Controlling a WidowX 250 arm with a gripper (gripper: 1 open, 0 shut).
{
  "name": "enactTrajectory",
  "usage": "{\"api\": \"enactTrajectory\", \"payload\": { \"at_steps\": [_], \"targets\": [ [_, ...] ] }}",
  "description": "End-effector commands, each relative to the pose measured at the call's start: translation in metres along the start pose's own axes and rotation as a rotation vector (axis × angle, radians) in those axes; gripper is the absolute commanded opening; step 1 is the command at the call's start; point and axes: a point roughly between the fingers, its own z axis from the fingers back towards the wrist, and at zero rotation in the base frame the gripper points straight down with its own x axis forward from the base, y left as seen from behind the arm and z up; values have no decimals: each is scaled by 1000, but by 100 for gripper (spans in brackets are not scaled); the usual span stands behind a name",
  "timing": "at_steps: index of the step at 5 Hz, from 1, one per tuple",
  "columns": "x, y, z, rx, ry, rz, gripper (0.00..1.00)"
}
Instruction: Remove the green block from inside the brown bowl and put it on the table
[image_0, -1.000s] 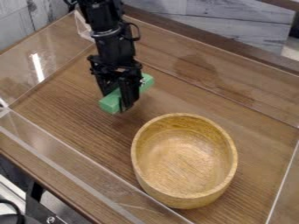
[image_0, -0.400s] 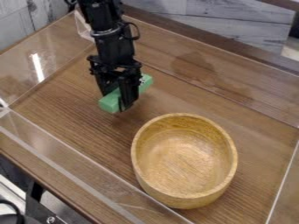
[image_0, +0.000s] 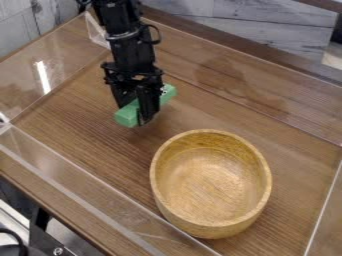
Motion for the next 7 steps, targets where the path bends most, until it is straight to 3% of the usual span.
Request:
{"api": "enactTrajectory", "payload": {
  "at_steps": [1,7],
  "targets": [
    [9,4,17,15,-54,4,0],
    [13,7,19,-18,-27,23,0]
  ]
}}
